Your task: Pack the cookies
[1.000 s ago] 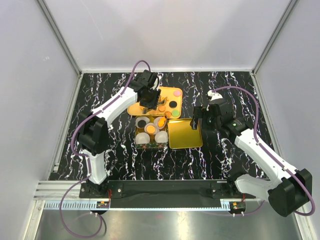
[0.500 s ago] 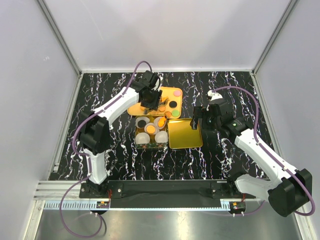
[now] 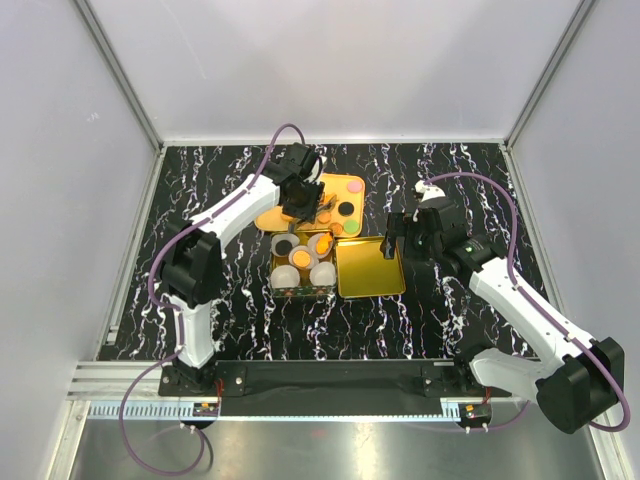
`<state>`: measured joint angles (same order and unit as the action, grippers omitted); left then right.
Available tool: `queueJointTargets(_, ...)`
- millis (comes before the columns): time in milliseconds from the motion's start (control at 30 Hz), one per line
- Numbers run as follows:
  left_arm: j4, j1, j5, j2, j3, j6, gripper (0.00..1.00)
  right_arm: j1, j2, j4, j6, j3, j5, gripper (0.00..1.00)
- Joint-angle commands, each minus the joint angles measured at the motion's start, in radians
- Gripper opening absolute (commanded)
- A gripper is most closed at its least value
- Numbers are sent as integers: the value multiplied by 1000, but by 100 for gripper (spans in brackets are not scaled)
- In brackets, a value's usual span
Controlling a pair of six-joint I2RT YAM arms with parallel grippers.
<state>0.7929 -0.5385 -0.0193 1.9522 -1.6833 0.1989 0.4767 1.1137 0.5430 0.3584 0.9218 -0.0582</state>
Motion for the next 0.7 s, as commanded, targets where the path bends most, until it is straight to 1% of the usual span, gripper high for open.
queueJointTargets(0,-18,-5,13,-6,-56,-4,40,-3,-5,-37,-15,9,14,100)
queueJointTargets(200,-21,-5,16,-18,-62,-3,29,-3,-6,-37,-13,8,12,100)
queueJointTargets(267,-21,-5,16,-27,-67,-4,28,-3,-6,-35,-15,11,11,100)
queueJointTargets(300,-20,-5,48,-30,-70,-4,28,-3,-6,-35,-13,9,11,100)
queueJointTargets(400,-20,-5,68,-55,-72,-7,27,-3,-8,-37,-12,9,11,100)
queueJointTargets(667,-12,-5,87,-88,-70,-9,27,-3,-5,-37,-13,11,9,99)
